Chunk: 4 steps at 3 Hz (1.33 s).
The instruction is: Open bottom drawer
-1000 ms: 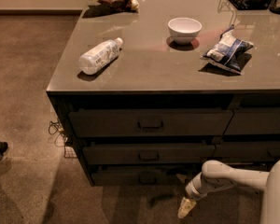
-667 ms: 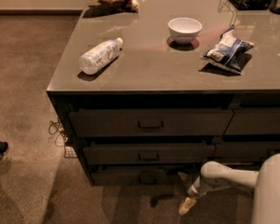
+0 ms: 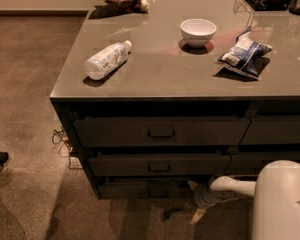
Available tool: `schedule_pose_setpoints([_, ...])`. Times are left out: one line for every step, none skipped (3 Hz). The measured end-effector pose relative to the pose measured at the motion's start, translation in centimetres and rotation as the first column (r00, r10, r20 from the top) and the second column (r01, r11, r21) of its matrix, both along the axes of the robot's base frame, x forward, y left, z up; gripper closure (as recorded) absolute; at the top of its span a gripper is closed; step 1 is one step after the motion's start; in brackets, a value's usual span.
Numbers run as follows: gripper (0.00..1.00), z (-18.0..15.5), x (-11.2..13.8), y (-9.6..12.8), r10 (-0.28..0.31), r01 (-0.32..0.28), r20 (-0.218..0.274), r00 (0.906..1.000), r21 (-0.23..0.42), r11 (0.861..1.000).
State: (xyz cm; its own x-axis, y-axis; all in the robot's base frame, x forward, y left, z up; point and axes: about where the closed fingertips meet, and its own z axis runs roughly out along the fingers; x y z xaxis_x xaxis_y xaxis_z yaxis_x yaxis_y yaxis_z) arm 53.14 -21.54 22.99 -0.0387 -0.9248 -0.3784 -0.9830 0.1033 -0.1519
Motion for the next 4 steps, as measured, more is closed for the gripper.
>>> schedule_pose_setpoints([0.00, -1.5, 1.4, 0.1, -0.003, 0.002, 0.017, 0.9999, 0.018, 1.000])
schedule_pose_setpoints([0.00, -2.7, 3.1, 0.2, -0.014, 0.012, 0.034, 0.9993, 0.052, 0.999])
schedule_pose_setpoints([0.00, -3.5, 4.7, 0.5, -0.018, 0.015, 0.046, 0.9988, 0.078, 0.997])
schedule_pose_setpoints([0.00, -4.5, 5.9, 1.0, -0.019, 0.015, 0.039, 0.9991, 0.098, 0.995])
